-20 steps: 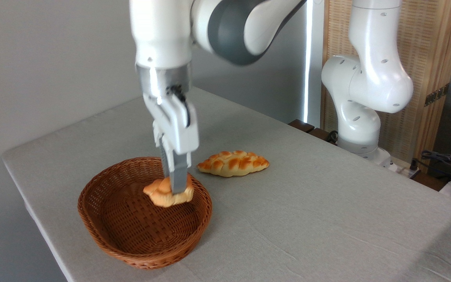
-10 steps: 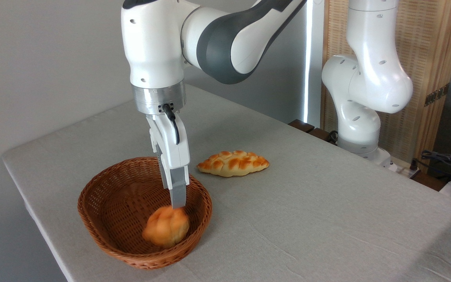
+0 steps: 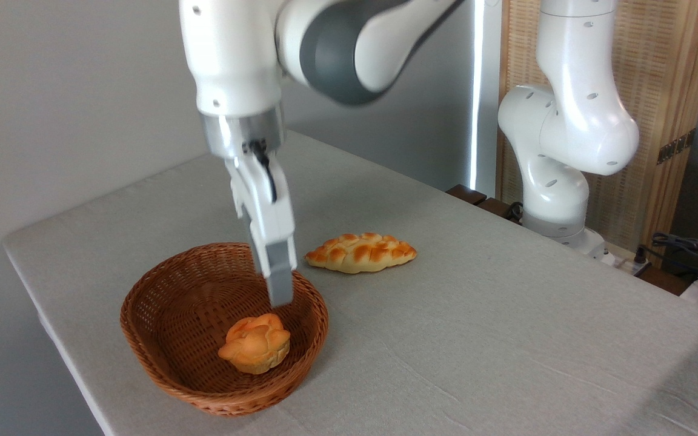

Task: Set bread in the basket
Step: 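Lower the bun into the basket and open the gripper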

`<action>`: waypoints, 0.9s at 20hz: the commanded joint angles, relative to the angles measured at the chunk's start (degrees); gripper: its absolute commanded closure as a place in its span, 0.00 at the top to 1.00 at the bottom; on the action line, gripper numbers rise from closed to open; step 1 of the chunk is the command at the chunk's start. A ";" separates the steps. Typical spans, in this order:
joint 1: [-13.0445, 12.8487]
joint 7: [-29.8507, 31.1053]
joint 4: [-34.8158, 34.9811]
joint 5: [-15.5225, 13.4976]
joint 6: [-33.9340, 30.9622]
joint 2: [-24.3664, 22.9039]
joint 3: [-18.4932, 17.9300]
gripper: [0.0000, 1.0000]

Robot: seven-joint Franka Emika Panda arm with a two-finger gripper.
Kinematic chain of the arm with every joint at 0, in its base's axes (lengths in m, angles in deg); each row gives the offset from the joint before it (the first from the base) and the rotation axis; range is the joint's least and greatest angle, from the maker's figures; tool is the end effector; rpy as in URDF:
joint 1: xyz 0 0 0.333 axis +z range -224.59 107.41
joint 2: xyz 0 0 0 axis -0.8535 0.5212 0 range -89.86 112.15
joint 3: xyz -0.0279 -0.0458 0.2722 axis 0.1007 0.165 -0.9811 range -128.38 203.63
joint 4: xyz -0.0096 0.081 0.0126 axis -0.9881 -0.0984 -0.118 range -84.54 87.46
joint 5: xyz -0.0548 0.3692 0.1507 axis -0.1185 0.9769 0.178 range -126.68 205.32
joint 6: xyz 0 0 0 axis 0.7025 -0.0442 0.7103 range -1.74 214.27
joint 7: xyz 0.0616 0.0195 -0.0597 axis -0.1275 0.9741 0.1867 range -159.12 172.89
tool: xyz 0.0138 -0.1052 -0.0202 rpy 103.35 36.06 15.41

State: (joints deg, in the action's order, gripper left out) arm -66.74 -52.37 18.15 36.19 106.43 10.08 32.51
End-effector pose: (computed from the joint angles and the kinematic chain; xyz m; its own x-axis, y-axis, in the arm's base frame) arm 0.5689 -0.0342 0.4796 0.4778 -0.8764 0.0600 -0.8781 -0.4784 0.0052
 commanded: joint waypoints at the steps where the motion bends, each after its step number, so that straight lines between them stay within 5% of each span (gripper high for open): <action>1: 1.64 8.25 -9.12 -1.00 -11.26 -0.16 0.01 1.00; 6: 5.78 15.56 -14.49 1.37 -17.60 -0.42 5.37 1.00; 18: 5.96 15.93 -14.41 2.52 -17.42 -0.51 4.67 1.00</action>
